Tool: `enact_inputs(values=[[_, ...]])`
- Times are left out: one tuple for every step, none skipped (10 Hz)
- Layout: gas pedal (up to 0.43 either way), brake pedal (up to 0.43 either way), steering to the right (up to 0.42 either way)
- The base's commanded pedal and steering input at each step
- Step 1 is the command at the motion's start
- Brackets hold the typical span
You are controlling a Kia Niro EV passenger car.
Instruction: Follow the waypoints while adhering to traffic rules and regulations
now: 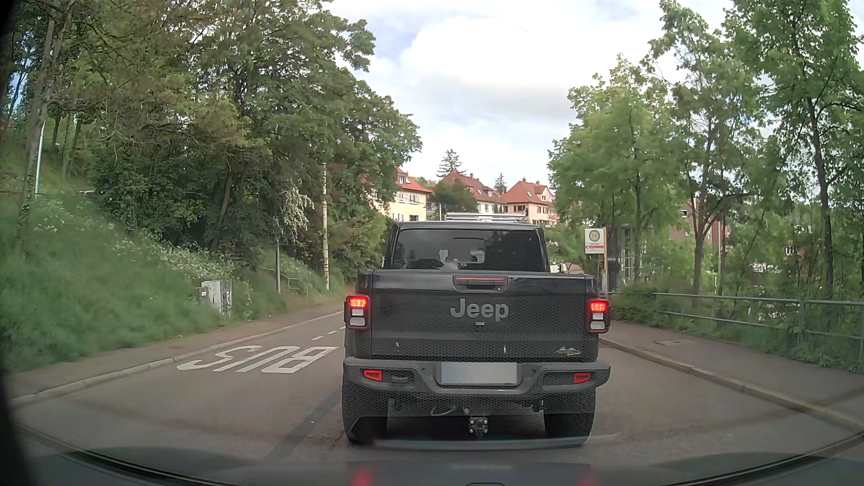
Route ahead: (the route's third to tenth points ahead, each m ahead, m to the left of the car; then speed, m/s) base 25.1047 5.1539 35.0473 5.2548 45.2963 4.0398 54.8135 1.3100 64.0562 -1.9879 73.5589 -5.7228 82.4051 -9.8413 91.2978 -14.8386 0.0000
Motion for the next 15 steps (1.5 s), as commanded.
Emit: enact_inputs(values=[[0.0, 0.0, 0.003], [0.0, 0.0, 0.003], [0.0, 0.0, 0.003], [0.0, 0.0, 0.003], [0.0, 0.0, 0.003], [0.0, 0.0, 0.003], [0.0, 0.0, 0.003], [0.0, 0.0, 0.003], [0.0, 0.0, 0.003], [0.0, 0.0, 0.003], [0.0, 0.0, 0.003], [0.0, 0.0, 0.003], [0.0, 0.0, 0.003], [0.0, 0.0, 0.003], [0.0, 0.0, 0.003]])
